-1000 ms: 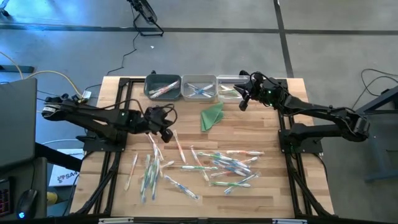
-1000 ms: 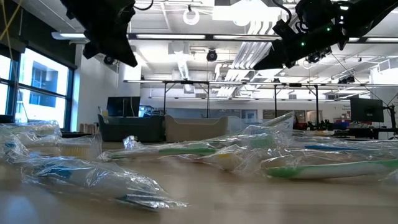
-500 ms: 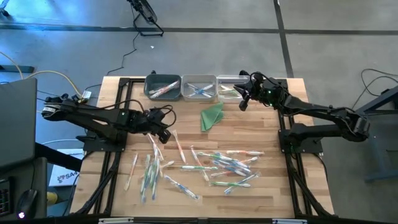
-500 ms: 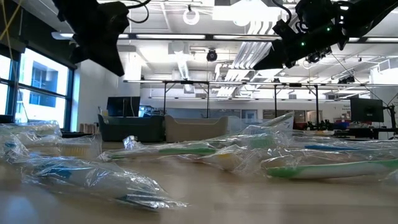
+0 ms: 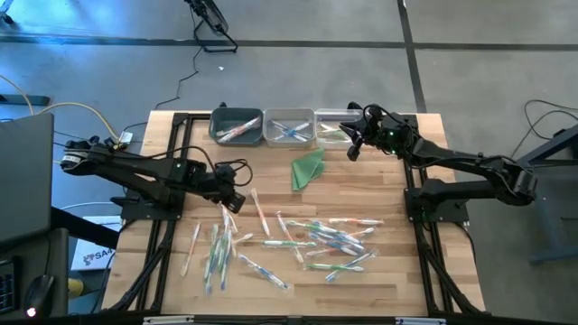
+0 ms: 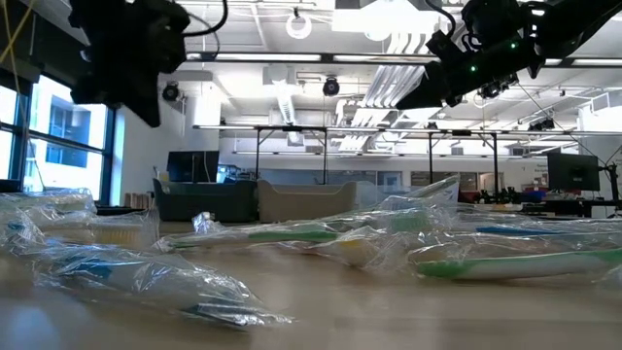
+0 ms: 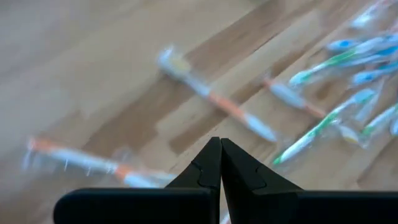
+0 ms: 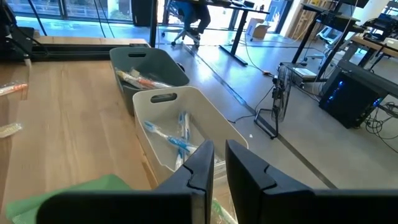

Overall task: Pick & Place Toothbrushes
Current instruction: Put the orange toothbrush into the dark blue bin

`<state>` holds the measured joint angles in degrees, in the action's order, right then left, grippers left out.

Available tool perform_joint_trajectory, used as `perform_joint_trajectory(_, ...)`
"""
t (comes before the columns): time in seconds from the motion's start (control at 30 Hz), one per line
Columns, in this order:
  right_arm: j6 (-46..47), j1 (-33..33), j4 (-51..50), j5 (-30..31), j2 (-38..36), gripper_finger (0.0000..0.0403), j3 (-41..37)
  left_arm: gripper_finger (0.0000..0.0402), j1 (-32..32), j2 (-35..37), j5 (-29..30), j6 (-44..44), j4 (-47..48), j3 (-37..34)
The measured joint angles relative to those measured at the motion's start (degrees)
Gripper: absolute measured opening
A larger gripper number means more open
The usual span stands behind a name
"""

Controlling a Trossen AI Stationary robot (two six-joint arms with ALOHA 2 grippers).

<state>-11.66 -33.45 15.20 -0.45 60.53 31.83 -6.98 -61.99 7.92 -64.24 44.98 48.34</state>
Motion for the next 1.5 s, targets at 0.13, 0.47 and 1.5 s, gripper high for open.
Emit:
perform_joint_trajectory(0.13,0.0,0.0,0.0,0.0,0.0,0.0034,0.0,0.0005,-2.8,-0.2,-1.8,-9.3,5.5,0.0)
perform_joint_trajectory(0.47,0.0,0.0,0.2,-2.8,0.0,0.0034,0.0,0.0005,-18.6,-2.5,-6.9,-40.4,15.3,0.0)
perform_joint_trajectory(1.5,2.8,0.1,0.2,-4.4,0.0,0.0034,0.0,0.0130,-35.8,-16.1,-17.4,-52.0,15.0,-1.5)
